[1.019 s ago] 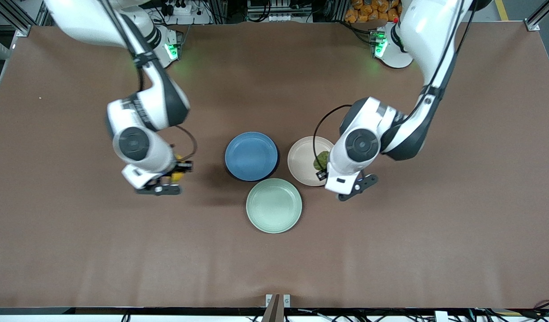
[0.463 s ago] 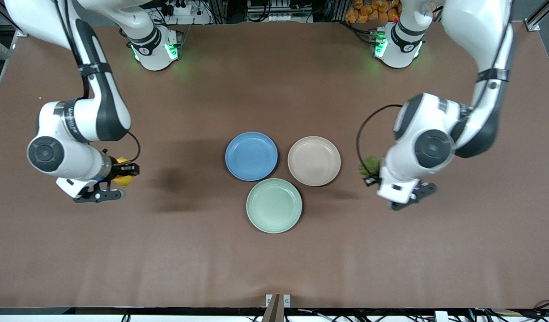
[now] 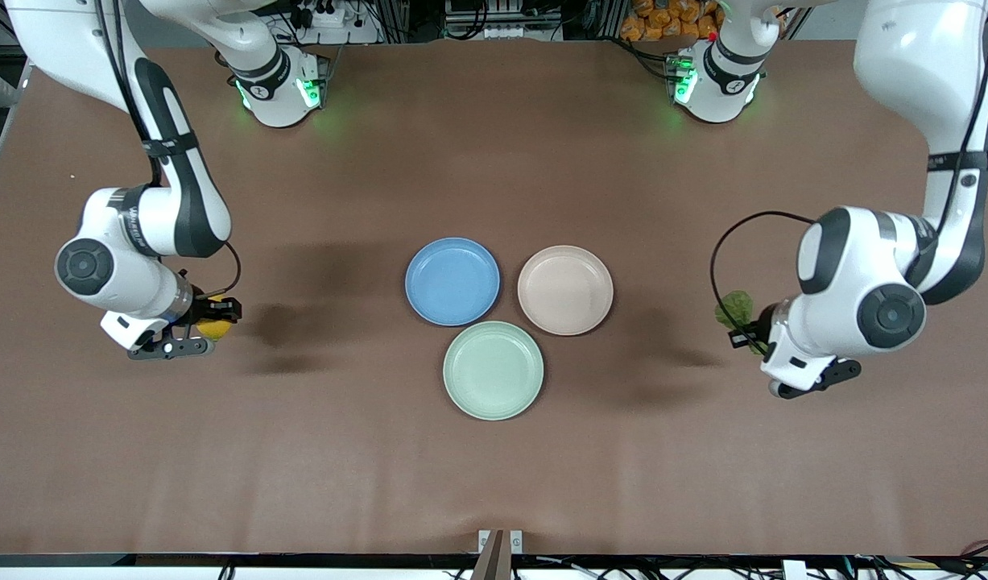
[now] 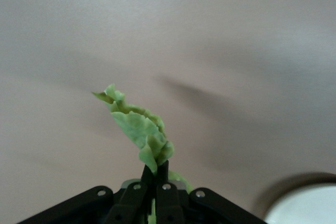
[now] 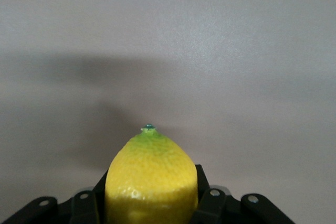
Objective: Pick lemon and lettuce from blue and beige plates
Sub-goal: 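Lift the lemon off the blue plate while the left gripper carries the lettuce away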
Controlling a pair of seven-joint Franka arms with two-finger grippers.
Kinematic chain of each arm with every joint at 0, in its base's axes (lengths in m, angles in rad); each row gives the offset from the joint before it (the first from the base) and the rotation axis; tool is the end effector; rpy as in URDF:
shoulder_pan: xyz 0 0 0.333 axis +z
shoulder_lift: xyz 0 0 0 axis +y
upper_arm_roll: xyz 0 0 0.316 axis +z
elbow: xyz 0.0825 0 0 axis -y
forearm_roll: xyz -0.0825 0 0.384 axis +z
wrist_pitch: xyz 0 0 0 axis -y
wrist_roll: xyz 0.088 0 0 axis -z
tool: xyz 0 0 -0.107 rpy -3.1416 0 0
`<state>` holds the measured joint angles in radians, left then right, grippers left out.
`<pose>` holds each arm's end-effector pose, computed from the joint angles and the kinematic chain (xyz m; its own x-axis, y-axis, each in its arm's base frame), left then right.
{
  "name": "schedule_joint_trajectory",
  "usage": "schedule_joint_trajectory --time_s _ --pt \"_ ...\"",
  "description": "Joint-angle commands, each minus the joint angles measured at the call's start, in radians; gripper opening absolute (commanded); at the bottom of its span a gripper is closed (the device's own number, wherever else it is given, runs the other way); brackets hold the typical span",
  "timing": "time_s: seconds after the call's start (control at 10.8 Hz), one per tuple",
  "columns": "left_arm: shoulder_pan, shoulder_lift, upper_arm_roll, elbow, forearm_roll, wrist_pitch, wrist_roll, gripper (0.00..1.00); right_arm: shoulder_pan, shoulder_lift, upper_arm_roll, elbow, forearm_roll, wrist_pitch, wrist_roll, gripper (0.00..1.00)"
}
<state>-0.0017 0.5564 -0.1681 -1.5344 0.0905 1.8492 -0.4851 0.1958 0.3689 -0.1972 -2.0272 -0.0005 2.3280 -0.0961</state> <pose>0.6651 -0.0912 0.3176 0.9327 0.2941 -0.2088 0.2790 -0.9552 -0.0992 0.5930 0.0019 0.2631 0.9923 0.1032 -0.0679 0.1076 -0.9921 0.0648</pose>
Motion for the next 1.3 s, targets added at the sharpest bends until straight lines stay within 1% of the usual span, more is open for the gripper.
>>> schedule_joint_trajectory --time_s 0.0,0.19,0.28,0.37,0.46,0.56,0.65,0.74,0.83,0.93,1.02,1.11,1.2 --pt "0.019 0.069 -0.013 0.010 0.035 0.007 0.016 0.00 -0.012 -0.009 0.005 -0.074 0.022 0.095 -0.024 0.06" --pt "0.026 0.102 -0.013 0.010 0.035 0.016 0.017 0.00 -0.010 0.033 0.007 -0.073 0.023 0.146 -0.024 0.07" --pt "0.035 0.109 -0.013 0.011 0.037 0.018 0.025 0.10 -0.007 0.050 0.007 -0.073 0.034 0.166 -0.025 0.09" --pt "0.039 0.114 -0.013 0.011 0.035 0.018 0.040 0.39 -0.009 0.070 0.010 -0.068 0.048 0.181 -0.025 0.11" --pt "0.043 0.114 -0.013 0.013 0.035 0.018 0.043 0.99 -0.003 0.086 0.012 -0.068 0.065 0.207 -0.025 0.11" --pt "0.046 0.106 -0.013 0.014 0.035 0.018 0.043 1.00 -0.004 0.103 0.013 -0.067 0.069 0.224 -0.025 0.13" --pt "0.043 0.094 -0.011 0.016 0.037 0.016 0.040 1.00 -0.003 0.111 0.013 -0.067 0.071 0.232 -0.024 0.18" --pt "0.042 0.074 -0.011 0.017 0.037 0.016 0.042 1.00 -0.003 0.119 0.013 -0.065 0.092 0.232 -0.024 0.24" --pt "0.042 0.057 -0.011 0.025 0.037 0.016 0.058 1.00 -0.003 0.128 0.013 -0.061 0.134 0.232 -0.024 0.45" --pt "0.046 0.036 -0.011 0.030 0.037 0.016 0.084 1.00 -0.001 0.133 0.015 -0.053 0.145 0.231 -0.024 0.64" --pt "0.049 0.002 -0.011 0.030 0.037 0.016 0.114 1.00 -0.001 0.133 0.015 -0.048 0.145 0.228 -0.024 0.79" --pt "0.052 -0.036 -0.010 0.030 0.037 0.012 0.138 1.00 -0.001 0.133 0.015 -0.042 0.145 0.222 -0.024 0.98" --pt "0.061 -0.076 -0.010 0.030 0.035 0.004 0.146 1.00 -0.001 0.127 0.015 -0.027 0.145 0.209 -0.024 1.00"
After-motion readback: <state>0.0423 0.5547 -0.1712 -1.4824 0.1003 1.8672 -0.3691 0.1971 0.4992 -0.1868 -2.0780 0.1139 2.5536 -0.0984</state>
